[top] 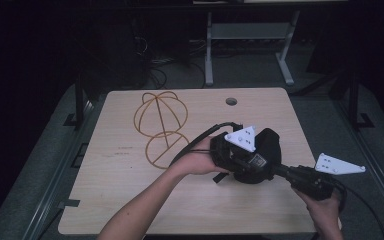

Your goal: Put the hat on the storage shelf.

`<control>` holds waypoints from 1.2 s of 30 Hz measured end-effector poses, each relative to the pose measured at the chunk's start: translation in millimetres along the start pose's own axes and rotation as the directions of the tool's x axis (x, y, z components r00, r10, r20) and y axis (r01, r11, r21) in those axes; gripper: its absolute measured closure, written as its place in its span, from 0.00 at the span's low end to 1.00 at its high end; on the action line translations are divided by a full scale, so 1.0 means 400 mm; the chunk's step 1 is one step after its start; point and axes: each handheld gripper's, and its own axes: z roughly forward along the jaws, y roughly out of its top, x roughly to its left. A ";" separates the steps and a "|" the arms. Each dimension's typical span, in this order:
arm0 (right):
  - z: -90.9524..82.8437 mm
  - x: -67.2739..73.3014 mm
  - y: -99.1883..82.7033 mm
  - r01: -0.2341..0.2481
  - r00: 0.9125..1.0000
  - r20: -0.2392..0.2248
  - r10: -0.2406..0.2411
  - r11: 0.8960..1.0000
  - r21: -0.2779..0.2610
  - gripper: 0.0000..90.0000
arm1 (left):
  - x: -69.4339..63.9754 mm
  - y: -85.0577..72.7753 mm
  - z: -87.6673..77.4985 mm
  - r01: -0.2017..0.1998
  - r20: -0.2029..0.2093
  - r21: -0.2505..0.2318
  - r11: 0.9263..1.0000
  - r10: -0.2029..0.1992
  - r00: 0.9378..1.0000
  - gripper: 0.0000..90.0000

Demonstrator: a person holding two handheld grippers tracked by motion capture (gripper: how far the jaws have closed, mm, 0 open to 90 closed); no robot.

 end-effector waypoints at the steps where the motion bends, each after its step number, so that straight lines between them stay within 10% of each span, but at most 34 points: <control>1: -0.001 0.000 0.001 -0.008 1.000 0.001 0.008 1.000 -0.004 0.96 | 0.001 -0.005 -0.005 0.007 -0.015 0.006 1.000 -0.007 1.000 0.81; 22: -0.014 -0.015 0.052 -0.004 1.000 0.030 0.004 1.000 0.026 0.96 | -0.003 -0.084 -0.090 0.089 -0.121 -0.016 0.996 -0.090 0.989 0.63; 36: -0.029 -0.027 0.103 0.023 0.999 0.036 -0.025 0.998 0.050 0.96 | -0.063 -0.225 -0.137 0.158 -0.211 -0.022 0.987 -0.159 0.965 0.54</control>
